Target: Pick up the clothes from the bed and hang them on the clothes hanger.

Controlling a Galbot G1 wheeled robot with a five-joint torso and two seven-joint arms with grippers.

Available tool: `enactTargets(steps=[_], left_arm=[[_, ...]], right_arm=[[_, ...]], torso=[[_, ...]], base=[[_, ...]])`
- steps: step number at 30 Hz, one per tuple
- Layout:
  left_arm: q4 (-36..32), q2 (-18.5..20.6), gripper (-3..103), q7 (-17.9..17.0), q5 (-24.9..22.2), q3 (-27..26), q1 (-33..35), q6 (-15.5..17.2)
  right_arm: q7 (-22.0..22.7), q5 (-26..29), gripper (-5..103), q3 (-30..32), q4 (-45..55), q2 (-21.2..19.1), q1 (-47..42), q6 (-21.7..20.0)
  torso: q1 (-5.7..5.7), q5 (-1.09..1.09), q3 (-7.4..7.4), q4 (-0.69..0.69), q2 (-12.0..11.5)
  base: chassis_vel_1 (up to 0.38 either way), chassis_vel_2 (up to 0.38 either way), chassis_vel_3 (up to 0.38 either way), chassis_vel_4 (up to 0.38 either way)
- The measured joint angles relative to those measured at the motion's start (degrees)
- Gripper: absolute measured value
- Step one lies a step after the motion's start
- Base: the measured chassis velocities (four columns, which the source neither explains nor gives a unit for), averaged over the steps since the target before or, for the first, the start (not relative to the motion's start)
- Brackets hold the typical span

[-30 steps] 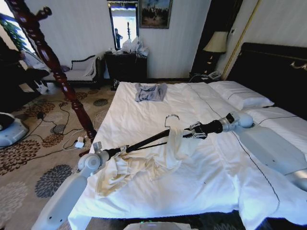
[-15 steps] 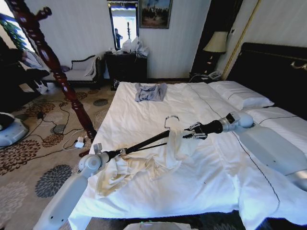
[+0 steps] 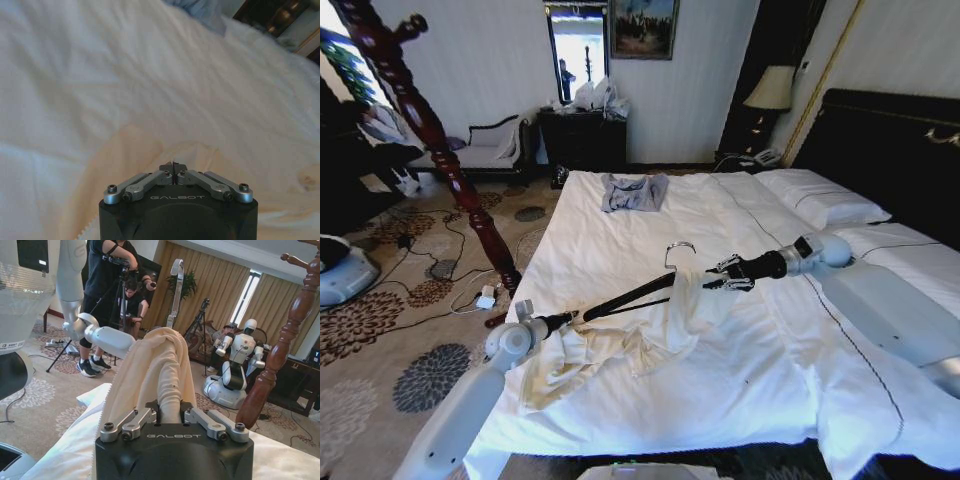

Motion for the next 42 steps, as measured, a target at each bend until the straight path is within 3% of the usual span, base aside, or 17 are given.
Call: enactTargets(steps=[11,18,22,31,34,38,42], left_arm=[[-2.4,0.3,0,1.3,0.2,-1.8,0.5,-1.3],[-8.5,0.2,0,0.7,-4.4,-7.4,0.0,-2.7],[-15.6,2.5,0,-0.4,-10.1,-12.5,0.4,-2.9],[-26.2,5.6,0,-2.4,-18.8,-16.9,0.1,-2.9],[-28.6,5.6,0,-1.4,-19.5,-16.8,0.1,-3.6],[-33.6,5.0,0,1.7,-20.3,-14.2,0.9,-4.4],[-36.4,4.9,0,2.5,-20.0,-11.9,2.8,-3.9]], right_arm=[[0.1,0.1,18,0.0,-0.2,0.0,0.1,0.1],[3.1,-2.0,18,0.3,-1.0,0.1,-1.4,-0.6],[6.7,-2.9,18,0.3,-2.6,0.6,-2.7,-2.3],[13.9,-1.6,18,-0.5,-2.1,1.9,-3.7,-2.7],[15.7,-1.3,18,-0.7,-1.4,2.1,-4.3,-2.7],[22.4,-0.4,18,-1.4,0.2,2.9,-5.3,-2.7],[26.1,1.5,18,-2.0,0.8,3.7,-5.3,-2.3]], torso=[[0.0,-0.01,0.0,0.0,0.0],[0.0,-0.01,0.0,-0.01,0.0],[0.0,0.01,0.0,0.0,0.0],[0.0,0.0,0.0,0.02,0.0],[0.0,-0.01,0.0,0.0,0.0],[0.0,0.0,0.0,-0.01,0.0],[0.0,0.0,0.0,0.0,0.0]], base=[[0.0,0.0,0.0,0.0],[0.0,0.0,0.0,0.0],[0.0,0.0,0.0,0.0],[0.0,0.0,0.0,0.0],[0.0,0.0,0.0,0.0],[0.0,0.0,0.0,0.0],[0.0,0.0,0.0,0.0]])
